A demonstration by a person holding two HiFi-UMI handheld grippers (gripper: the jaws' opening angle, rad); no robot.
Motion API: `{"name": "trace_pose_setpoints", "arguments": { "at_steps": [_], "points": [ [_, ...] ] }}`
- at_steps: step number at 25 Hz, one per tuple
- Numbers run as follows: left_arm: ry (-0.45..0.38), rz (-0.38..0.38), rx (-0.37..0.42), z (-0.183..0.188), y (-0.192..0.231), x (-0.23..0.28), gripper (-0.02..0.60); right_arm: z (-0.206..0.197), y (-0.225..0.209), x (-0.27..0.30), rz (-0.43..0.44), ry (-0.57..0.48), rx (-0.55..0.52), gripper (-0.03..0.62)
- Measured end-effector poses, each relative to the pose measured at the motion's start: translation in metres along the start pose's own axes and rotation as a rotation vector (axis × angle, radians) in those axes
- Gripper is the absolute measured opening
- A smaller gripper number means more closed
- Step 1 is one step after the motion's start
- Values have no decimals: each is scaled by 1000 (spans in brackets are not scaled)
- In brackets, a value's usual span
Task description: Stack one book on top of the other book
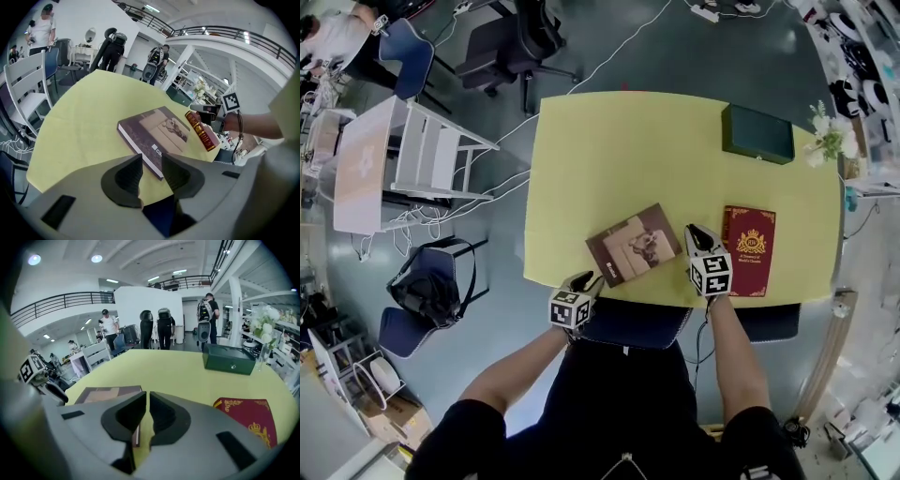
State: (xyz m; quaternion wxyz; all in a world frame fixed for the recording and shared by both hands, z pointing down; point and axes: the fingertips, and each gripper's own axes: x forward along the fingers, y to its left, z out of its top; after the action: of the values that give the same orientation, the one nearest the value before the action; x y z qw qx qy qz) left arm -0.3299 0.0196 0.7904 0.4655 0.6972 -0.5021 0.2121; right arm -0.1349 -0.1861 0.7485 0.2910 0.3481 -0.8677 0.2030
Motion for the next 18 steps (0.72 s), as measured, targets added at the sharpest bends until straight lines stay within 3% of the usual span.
{"name": "trace_pose_setpoints", "arguments": {
  "at_steps": [5, 13, 18],
  "points": [
    [-68, 7, 69, 22, 7, -17, 17, 5, 7, -30, -55, -86, 106, 15],
    [-57, -35, 381, 70, 13, -3, 9, -46, 55, -41, -77, -121, 512, 14],
    [-4, -133, 549, 103, 14, 24, 9, -80, 95, -34, -96, -33, 597, 15]
  ]
}}
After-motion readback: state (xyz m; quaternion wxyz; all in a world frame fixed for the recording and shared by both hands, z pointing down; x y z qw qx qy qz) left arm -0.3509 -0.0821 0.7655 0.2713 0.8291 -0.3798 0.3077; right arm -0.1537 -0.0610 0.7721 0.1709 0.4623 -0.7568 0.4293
